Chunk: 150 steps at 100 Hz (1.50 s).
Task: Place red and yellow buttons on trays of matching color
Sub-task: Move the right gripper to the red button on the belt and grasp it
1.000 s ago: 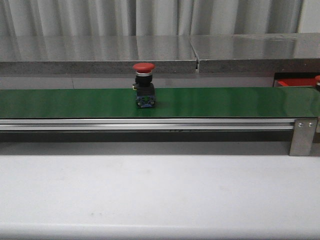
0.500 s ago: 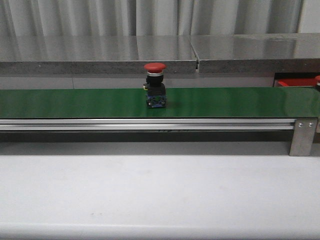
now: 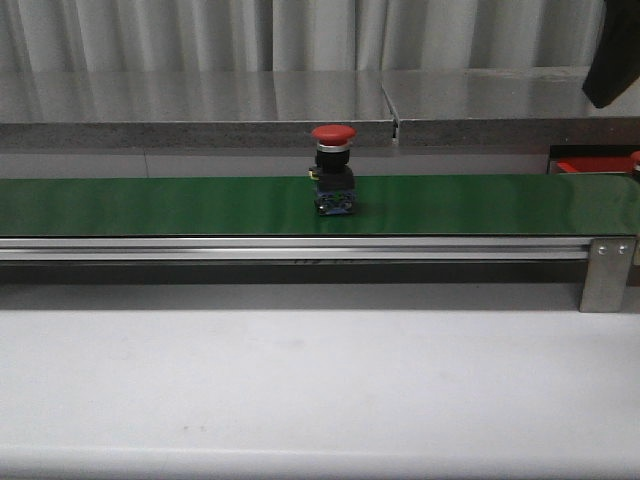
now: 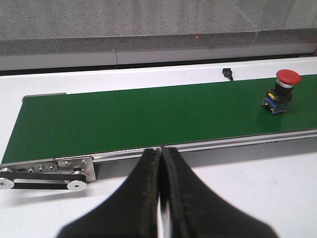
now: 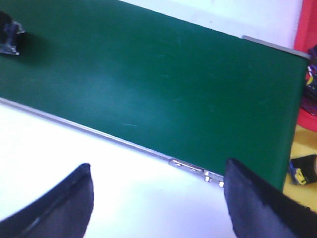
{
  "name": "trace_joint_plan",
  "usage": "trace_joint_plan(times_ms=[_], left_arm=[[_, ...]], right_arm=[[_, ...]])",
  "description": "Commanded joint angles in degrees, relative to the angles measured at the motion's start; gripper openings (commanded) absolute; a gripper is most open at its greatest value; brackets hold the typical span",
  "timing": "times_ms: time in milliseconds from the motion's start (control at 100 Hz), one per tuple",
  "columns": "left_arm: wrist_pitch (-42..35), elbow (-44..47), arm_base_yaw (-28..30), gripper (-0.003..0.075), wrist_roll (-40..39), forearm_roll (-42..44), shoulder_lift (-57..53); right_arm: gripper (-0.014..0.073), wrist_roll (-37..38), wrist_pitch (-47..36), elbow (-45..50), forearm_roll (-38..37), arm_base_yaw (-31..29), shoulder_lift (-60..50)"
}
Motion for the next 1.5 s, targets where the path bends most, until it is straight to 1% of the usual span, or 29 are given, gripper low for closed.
trace_joint_plan(times_ms=[0,160,350,920,1110,1260,1490], left_arm=[[-3.69,-1.42,-0.29,-0.002,-0.12,-0.78,0.35],[-3.69,-1.42,-0.29,-0.002,-0.12,-0.78,0.35],[-3.69,-1.42,-0.29,-0.002,-0.12,-0.78,0.35],[-3.69,-1.42,-0.29,-0.002,-0.12,-0.78,0.35],[-3.69,-1.42,-0.29,-0.002,-0.12,-0.78,0.35],[-3.69,-1.42,-0.29,-0.002,-0.12,-0.78,0.35],[-3.69,-1.42,-0.29,-0.002,-0.12,-0.78,0.35]], right_arm=[[0.0543,-1.06,-2.18,-2.43,-0.2,1.87,-2.1],[0.0543,-2.12,-0.73,-4.4,-0.2,3.55,-1.01],[0.0543,-3.12,4.75,-8.62,-0.25,5.23,2.15],[0.0543,-5.29,15.47,-18.93,-0.2,7.38,13.87],[0.0543,-5.49,15.72,-23.72,0.88,8.17,18.68],[0.0543,-8.3,15.71,-27.9,3.53,9.26,22.47],[0.0543,-8.72,12.76,-31.54,4.85,9.87,27.14]])
